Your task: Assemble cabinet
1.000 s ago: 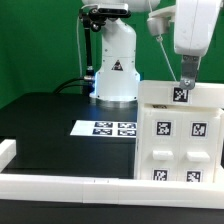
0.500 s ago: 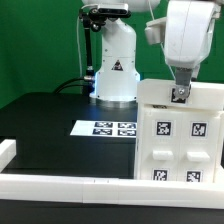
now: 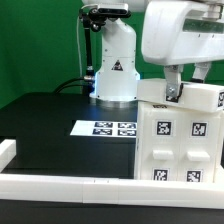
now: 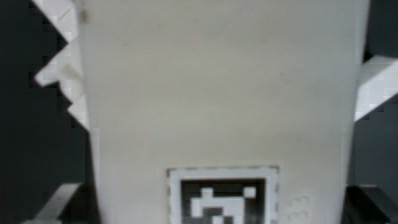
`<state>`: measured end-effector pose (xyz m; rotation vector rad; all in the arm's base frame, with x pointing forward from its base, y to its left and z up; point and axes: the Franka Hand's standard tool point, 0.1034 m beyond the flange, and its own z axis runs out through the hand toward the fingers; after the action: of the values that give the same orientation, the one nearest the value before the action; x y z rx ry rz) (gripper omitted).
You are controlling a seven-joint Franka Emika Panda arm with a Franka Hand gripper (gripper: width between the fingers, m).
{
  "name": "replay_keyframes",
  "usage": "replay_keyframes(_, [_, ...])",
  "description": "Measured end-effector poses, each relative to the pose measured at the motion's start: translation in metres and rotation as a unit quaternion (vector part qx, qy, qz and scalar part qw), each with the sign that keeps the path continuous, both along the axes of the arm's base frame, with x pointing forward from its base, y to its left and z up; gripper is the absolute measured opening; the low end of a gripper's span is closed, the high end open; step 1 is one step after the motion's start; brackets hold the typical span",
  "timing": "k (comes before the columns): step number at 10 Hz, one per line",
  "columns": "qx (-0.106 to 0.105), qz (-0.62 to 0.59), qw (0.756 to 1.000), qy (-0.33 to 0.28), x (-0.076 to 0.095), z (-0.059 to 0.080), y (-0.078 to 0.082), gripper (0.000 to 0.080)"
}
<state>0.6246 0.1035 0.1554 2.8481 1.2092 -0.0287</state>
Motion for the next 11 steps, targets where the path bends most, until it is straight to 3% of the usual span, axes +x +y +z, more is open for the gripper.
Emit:
replay_keyframes(2, [0.008, -0.148, 0.989, -0.007, 0.0009, 0.0002, -0.0024, 0.0553])
replay_keyframes(4, [0.030, -0.317, 0.948, -0.012, 0.0029, -0.0006, -0.0004, 0.0554])
replay_keyframes(6, [0.031, -0.357, 0.933, -0.011, 0.0029, -0.0007, -0.0007, 0.0554])
replay_keyframes(9, [0.031, -0.470, 0.882, -0.013, 0.0030, -0.0004, -0.0012, 0.0554])
replay_keyframes(10, [0.031, -0.538, 0.842, -0.015, 0.0020, 0.0002, -0.0023, 0.0554])
replay_keyframes(11, [0.034, -0.620, 0.784, -0.021, -0.0007, -0.0006, -0.0014, 0.0554])
